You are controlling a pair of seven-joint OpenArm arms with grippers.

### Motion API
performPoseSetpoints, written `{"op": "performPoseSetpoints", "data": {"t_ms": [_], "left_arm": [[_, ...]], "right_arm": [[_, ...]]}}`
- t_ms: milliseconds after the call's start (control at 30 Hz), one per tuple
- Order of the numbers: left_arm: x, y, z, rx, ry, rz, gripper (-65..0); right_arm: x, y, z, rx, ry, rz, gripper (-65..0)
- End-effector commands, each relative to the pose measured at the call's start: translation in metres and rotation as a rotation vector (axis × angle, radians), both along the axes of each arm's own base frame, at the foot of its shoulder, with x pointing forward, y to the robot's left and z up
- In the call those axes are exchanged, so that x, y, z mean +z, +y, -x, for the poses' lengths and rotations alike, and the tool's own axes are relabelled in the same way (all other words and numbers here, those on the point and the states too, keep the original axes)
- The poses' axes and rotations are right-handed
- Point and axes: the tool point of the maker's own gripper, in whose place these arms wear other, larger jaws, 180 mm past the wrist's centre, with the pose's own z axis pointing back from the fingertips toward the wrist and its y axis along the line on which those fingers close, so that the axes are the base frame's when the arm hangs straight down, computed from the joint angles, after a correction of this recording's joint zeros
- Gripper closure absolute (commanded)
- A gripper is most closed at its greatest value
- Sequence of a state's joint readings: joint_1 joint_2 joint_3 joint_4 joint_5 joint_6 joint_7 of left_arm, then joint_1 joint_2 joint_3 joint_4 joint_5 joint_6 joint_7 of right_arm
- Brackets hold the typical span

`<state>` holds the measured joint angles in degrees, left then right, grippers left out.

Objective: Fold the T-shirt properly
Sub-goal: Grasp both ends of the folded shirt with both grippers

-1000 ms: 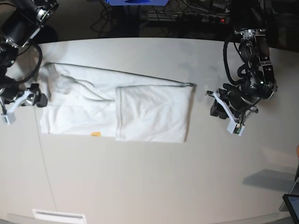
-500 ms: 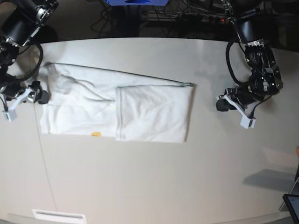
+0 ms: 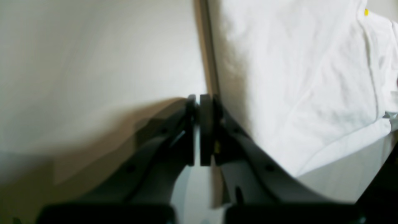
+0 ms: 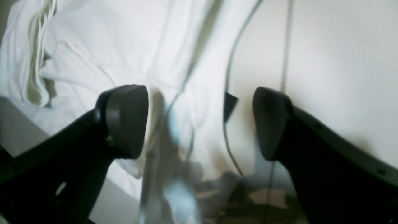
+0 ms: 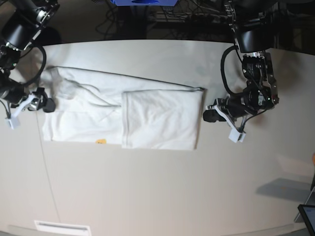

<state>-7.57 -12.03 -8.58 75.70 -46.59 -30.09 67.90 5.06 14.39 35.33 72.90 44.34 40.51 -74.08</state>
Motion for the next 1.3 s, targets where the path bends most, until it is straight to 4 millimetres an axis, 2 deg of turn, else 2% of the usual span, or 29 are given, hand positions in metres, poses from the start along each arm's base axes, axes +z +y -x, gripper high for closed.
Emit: {"op": "performPoseSetpoints", "data": {"t_ms": [0, 133, 233, 467, 567, 733, 833, 933, 1100, 1167, 1267], "left_arm": [[0.010, 0.001, -0.008, -0.003, -0.031, -0.007, -1.8], [0.010, -0.002, -0.008, -0.004, -0.034, 0.000, -1.8], [0.009, -0.005, -0.007, -0.014, -0.031, 0.001, -1.8], [0.003, -0.039, -0.002, -0.090, -0.013, 0.023, -1.8], [0.003, -0.050, -0.002, -0.093, -0.013, 0.046, -1.8], [0.005, -0.058, -0.004, -0.096, -0.019, 0.062, -1.8], [0.007, -0.060, -0.007, -0.096, -0.025, 0.067, -1.8], [0.007, -0.060, -0.007, -0.097, -0.025, 0.067, -1.8], [0.006, -0.061, -0.006, -0.104, -0.017, 0.067, -1.8], [0.003, -0.070, 0.000, -0.142, 0.007, 0.061, -1.8], [0.002, -0.100, 0.006, -0.216, 0.014, 0.073, -1.8]], "right_arm": [[-0.011, 0.005, 0.011, 0.040, 0.075, 0.024, -50.2], [-0.019, 0.025, 0.017, 0.085, 0.097, 0.009, -50.1], [-0.025, 0.030, 0.024, 0.091, 0.114, 0.001, -50.1], [-0.029, 0.039, 0.028, 0.097, 0.123, -0.018, -50.1], [-0.032, 0.052, 0.029, 0.151, 0.138, -0.013, -50.1], [-0.037, 0.062, 0.034, 0.183, 0.154, -0.017, -49.2], [-0.037, 0.064, 0.034, 0.183, 0.153, -0.019, -40.0], [-0.038, 0.062, 0.035, 0.182, 0.159, -0.016, -27.4], [-0.034, 0.047, 0.032, 0.178, 0.155, 0.017, -3.5], [-0.028, 0.035, 0.026, 0.175, 0.144, 0.046, -1.9], [-0.019, 0.024, 0.016, 0.172, 0.120, 0.074, -1.6]]}}
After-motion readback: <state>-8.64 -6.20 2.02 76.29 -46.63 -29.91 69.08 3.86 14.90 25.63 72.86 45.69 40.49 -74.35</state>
